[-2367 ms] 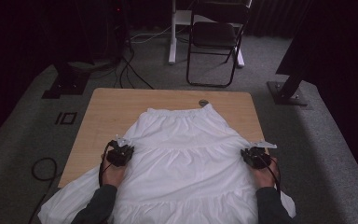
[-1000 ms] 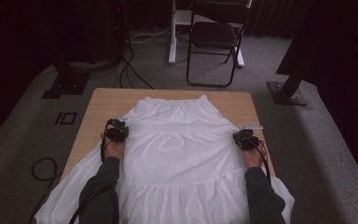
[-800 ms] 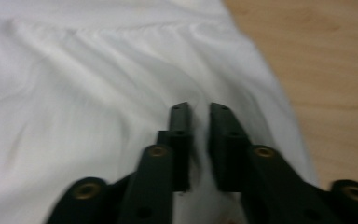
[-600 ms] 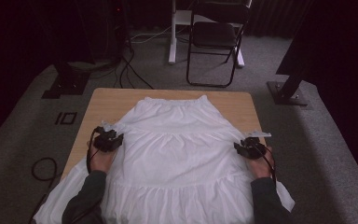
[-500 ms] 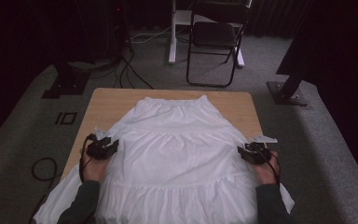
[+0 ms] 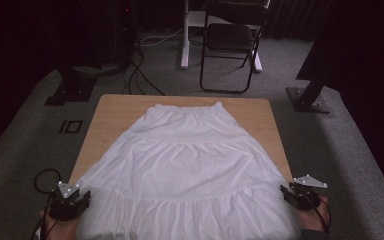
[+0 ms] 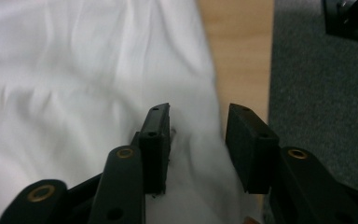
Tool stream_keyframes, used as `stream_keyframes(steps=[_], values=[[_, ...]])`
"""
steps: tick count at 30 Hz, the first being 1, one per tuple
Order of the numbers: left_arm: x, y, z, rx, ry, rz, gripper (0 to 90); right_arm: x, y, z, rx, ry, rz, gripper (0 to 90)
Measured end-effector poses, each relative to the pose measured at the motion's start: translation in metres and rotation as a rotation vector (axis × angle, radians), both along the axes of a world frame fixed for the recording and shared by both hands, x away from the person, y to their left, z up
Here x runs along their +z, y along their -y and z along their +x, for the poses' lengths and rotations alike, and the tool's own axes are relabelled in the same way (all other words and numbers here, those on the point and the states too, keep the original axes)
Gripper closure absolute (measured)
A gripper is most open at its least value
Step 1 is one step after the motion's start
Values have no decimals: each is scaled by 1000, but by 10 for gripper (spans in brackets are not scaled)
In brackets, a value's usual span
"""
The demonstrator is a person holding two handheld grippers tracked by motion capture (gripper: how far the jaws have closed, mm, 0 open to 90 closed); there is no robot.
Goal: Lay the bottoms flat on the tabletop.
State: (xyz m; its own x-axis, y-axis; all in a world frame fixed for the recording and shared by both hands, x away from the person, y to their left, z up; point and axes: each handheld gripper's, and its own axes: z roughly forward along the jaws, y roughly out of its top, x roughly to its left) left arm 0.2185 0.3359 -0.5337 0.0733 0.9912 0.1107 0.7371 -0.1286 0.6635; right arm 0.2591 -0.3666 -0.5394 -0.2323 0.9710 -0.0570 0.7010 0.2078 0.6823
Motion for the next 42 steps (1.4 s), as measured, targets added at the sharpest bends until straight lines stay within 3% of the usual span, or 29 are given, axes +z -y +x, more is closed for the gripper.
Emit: stream_keyframes(steps=[2,5,7,11,14,17,19,21,25,26,29,33,37,42], values=[[-3,-5,-4,4,9,-31,584,0,-1,-6,-1,-10,24,549],[-3,-7,-5,14,13,-32,565,-1,-6,-16,26,-38,69,498],[-3,-8,-6,19,14,-36,558,1,-8,-22,60,-51,69,470],[-3,-7,-13,30,12,-5,535,9,-5,-35,27,42,56,462],[-3,-10,-18,50,15,12,565,7,-1,-40,29,22,36,521],[-1,-10,-16,80,-5,91,805,0,-1,-41,20,13,-44,755],[0,-15,-14,79,-4,49,891,3,2,-38,0,12,-56,861],[0,-15,-11,72,-2,51,898,4,5,-35,-43,33,-119,872],[0,-10,-10,89,8,94,900,9,19,-29,-129,77,-145,877],[0,-11,-10,107,7,113,900,10,24,-27,-144,87,-132,877],[-1,-20,-13,144,11,85,900,9,33,-22,-166,95,-120,876],[-2,-27,-15,173,18,85,900,8,43,-15,-208,113,-116,871],[0,-33,-12,199,28,80,900,5,46,-13,-207,107,-114,869],[-2,-37,-6,215,37,71,900,-2,48,-12,-208,77,-69,860]])
